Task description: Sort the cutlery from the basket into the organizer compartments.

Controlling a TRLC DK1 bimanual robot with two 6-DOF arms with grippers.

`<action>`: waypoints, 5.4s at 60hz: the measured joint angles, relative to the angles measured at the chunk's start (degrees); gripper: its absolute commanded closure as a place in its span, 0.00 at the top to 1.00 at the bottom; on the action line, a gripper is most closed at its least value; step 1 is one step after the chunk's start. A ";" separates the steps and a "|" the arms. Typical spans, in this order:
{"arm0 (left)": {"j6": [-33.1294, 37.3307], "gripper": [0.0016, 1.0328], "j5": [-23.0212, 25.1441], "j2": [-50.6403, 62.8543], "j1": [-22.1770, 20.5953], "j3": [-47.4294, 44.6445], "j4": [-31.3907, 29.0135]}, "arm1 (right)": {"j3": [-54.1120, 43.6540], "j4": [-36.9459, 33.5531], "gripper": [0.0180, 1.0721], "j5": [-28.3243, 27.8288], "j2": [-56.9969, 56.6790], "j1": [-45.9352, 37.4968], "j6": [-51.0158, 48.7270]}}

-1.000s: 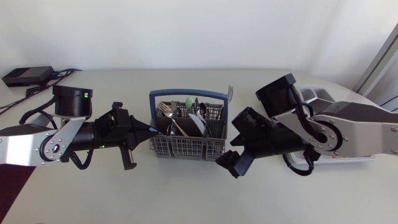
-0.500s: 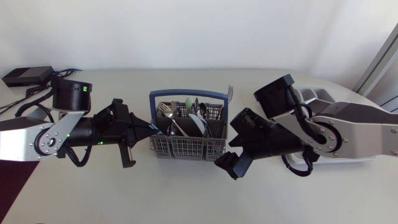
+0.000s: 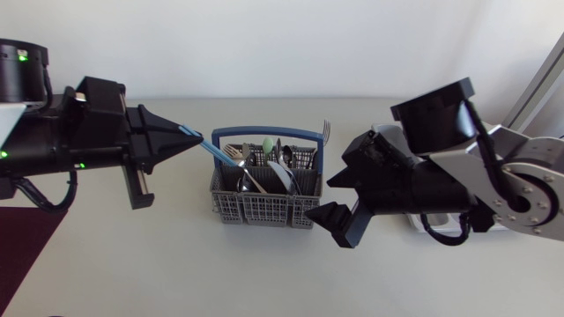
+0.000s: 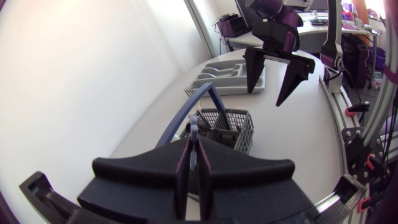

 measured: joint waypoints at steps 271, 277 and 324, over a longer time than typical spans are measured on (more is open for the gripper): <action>-37.00 0.66 -36.15 24.59 -21.44 14.67 -16.96 | 21.55 -8.50 0.25 7.43 43.04 -42.53 1.25; -37.00 0.66 -36.63 24.92 -21.00 14.75 -16.98 | 21.57 -7.82 0.64 7.58 43.30 -41.83 1.90; -38.73 0.41 -48.06 30.10 -25.22 17.68 -19.04 | 13.14 -8.15 0.90 15.21 23.89 -31.71 3.41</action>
